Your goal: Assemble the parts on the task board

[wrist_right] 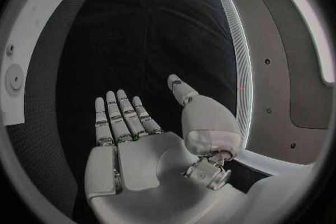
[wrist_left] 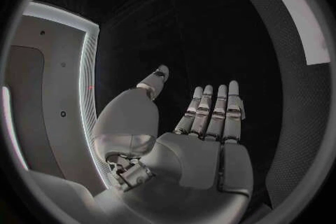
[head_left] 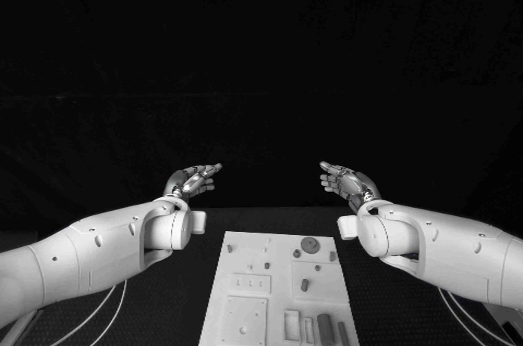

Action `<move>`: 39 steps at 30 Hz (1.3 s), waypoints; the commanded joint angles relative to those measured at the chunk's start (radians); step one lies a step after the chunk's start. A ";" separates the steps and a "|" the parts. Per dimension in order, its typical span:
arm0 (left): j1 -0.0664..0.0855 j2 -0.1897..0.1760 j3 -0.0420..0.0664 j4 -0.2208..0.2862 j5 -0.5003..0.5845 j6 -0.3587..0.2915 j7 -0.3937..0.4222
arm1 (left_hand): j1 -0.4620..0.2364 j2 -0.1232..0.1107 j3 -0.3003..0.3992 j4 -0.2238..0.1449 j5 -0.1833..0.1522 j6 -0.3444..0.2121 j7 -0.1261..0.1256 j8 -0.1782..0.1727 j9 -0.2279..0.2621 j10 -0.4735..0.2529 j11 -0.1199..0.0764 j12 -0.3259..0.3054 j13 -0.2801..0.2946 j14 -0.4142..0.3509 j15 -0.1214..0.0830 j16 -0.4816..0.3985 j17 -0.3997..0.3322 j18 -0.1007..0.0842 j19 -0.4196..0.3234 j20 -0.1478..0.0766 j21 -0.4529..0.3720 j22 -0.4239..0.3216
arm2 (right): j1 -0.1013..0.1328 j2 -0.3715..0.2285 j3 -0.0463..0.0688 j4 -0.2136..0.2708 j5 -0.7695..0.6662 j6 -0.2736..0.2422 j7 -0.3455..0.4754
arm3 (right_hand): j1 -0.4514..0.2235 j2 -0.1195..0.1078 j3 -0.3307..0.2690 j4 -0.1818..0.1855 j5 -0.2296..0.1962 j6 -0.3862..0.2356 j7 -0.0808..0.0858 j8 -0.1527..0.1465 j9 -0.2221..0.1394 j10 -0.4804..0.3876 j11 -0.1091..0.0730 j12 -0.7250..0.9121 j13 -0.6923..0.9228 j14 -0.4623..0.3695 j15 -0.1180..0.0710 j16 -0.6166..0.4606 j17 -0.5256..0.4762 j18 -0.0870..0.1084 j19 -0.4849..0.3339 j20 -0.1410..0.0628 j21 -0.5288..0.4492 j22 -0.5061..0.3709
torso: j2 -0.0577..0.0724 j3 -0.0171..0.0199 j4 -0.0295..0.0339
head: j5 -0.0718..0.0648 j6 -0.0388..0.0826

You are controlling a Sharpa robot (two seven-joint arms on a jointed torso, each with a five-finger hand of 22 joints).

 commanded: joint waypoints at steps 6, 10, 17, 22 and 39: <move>0.065 0.046 -0.039 -0.140 0.004 0.210 -0.178 | 0.024 0.005 0.011 -0.001 0.003 0.018 0.014 0.012 0.013 0.027 0.008 0.009 0.004 0.027 0.003 0.017 0.015 -0.007 0.019 -0.002 0.009 0.017 | 0.069 0.035 -0.041 -0.128 -0.019 0.329 -0.189 | 0.127 -0.005 0.042 -0.104 0.007 0.103 0.097 0.076 0.079 0.098 0.018 0.041 0.014 0.097 0.027 0.064 0.035 0.029 0.095 0.004 0.037 0.153 | 0.000 0.0000 -0.0001 | 0.000 0.000; 0.075 0.052 -0.045 -0.160 0.005 0.224 -0.191 | 0.040 0.014 0.017 -0.011 0.004 0.046 0.034 0.028 0.020 0.063 0.020 0.023 0.010 0.075 0.006 0.046 0.028 -0.003 0.048 -0.014 0.023 0.024 | 0.084 0.043 -0.051 -0.156 -0.020 0.367 -0.212 | 0.195 -0.023 0.064 -0.131 0.008 0.176 0.100 0.114 0.090 0.168 0.022 0.073 0.024 0.181 0.036 0.107 0.049 0.061 0.176 -0.011 0.067 0.150 | 0.000 0.0000 -0.0001 | 0.000 0.000; 0.074 0.008 -0.046 -0.105 -0.075 0.344 -0.150 | 0.133 0.039 0.073 -0.092 0.003 0.214 0.054 0.096 0.036 0.273 0.024 0.111 0.043 0.342 -0.039 0.181 0.097 0.050 0.252 -0.065 0.119 0.062 | 0.084 0.070 -0.053 -0.285 -0.764 0.302 -0.233 | 0.353 -0.068 0.092 -0.132 0.007 0.354 0.066 0.177 0.101 0.355 -0.025 0.141 0.045 0.432 -0.068 0.222 0.101 0.145 0.426 -0.030 0.134 0.131 | 0.004 0.0047 0.0009 | 0.004 -0.016; 0.074 -0.012 -0.046 -0.062 -0.123 0.388 -0.138 | 0.165 0.048 0.099 -0.127 0.005 0.291 0.040 0.116 0.034 0.380 -0.001 0.151 0.060 0.446 -0.084 0.235 0.138 0.066 0.345 -0.097 0.165 0.084 | 0.084 0.060 -0.053 -0.278 -0.914 0.299 -0.251 | 0.395 -0.089 0.135 -0.132 0.008 0.417 0.060 0.181 0.094 0.416 -0.045 0.147 0.041 0.585 -0.134 0.285 0.140 0.193 0.581 -0.041 0.182 0.128 | 0.011 0.0068 0.0036 | 0.000 -0.021; 0.074 -0.109 -0.045 0.155 -0.138 0.383 -0.134 | 0.165 0.026 0.115 -0.158 0.004 0.353 0.042 0.095 0.015 0.466 -0.010 0.130 0.067 0.552 -0.131 0.276 0.232 0.063 0.445 -0.149 0.221 0.130 | 0.083 0.045 -0.052 -0.179 -1.463 0.358 -0.330 | 0.406 -0.125 0.123 -0.131 0.007 0.540 0.018 0.167 0.081 0.626 -0.136 0.167 0.059 0.852 -0.255 0.500 0.294 0.223 0.903 -0.145 0.345 0.155 | 0.087 0.0164 0.0168 | -0.017 -0.011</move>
